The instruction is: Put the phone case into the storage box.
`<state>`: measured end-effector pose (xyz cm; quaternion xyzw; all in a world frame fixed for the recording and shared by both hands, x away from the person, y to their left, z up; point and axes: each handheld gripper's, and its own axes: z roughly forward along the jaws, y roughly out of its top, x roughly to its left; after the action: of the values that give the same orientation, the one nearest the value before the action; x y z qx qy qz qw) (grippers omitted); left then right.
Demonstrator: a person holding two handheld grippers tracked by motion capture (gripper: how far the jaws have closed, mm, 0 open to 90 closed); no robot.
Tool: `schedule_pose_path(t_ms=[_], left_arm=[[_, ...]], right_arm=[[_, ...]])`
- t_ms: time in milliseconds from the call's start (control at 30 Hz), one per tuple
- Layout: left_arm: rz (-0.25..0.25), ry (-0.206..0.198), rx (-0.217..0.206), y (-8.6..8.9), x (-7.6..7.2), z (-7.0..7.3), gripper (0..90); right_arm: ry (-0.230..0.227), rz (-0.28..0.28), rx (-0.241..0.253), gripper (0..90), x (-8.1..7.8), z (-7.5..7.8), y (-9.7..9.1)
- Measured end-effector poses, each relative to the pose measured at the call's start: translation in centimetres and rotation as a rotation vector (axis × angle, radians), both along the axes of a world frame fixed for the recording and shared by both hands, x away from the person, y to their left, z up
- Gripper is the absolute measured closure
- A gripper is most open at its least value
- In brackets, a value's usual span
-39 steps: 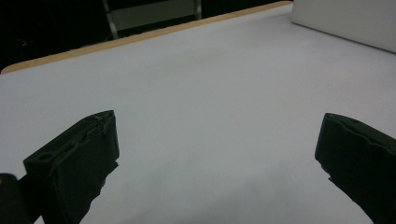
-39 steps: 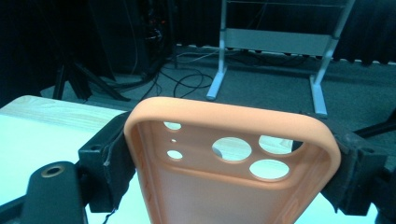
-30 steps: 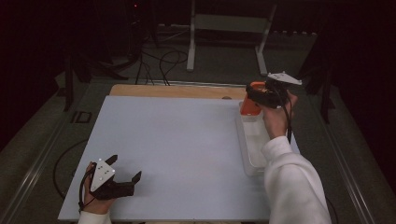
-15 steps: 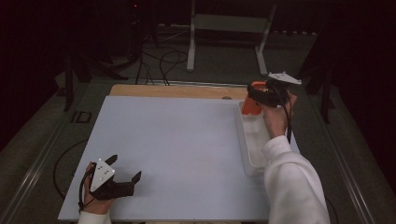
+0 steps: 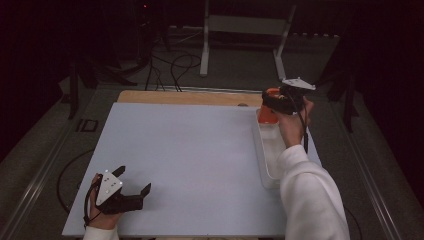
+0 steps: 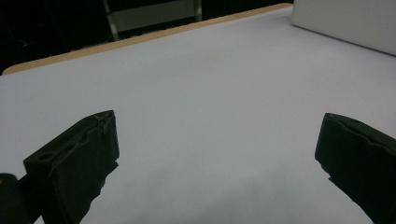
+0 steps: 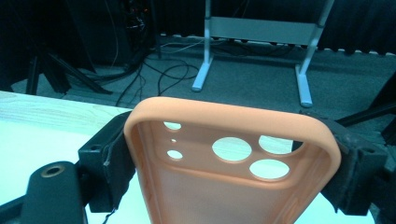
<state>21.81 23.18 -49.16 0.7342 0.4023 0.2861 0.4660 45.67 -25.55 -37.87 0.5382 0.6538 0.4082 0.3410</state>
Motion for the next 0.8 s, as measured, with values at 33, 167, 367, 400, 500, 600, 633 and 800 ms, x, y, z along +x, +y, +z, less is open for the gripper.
schedule_pose_path(t_ms=[33, 167, 367, 400, 500, 600, 633, 800], left_arm=[[0.0, 0.0, -0.001, 0.0, 0.0, 0.0, 0.5], [-0.002, 0.002, 0.0, 0.0, 0.0, 0.0, 0.5], [0.0, 0.002, -0.004, 0.0, 0.0, 0.0, 0.5], [-0.001, 0.002, -0.002, 0.0, 0.0, 0.0, 0.5], [-0.001, 0.002, -0.001, 0.0, 0.0, -0.1, 0.5], [-0.001, 0.002, -0.002, 0.0, 0.0, 0.0, 0.5], [0.0, 0.002, -0.002, 0.0, 0.0, 0.0, 0.5], [0.0, 0.0, -0.001, 0.0, 0.0, 0.0, 0.5]], right_arm=[[0.0, 0.0, 0.0, 16.7, 0.0, 0.0, 0.0], [0.006, -0.006, 0.0, 16.7, 0.3, -0.3, 0.0], [0.014, -0.009, -0.005, 16.6, 0.7, -0.7, 0.0], [0.014, -0.009, -0.005, 16.6, 0.7, -0.7, 0.0], [0.014, -0.008, -0.009, 16.6, 0.8, -0.8, 0.0], [0.016, -0.009, -0.006, 16.6, 0.8, -0.9, 0.0], [0.015, -0.012, -0.008, 16.6, 0.9, -0.9, -0.1], [0.02, -0.01, -0.005, 16.6, 0.9, -1.1, -0.2]])
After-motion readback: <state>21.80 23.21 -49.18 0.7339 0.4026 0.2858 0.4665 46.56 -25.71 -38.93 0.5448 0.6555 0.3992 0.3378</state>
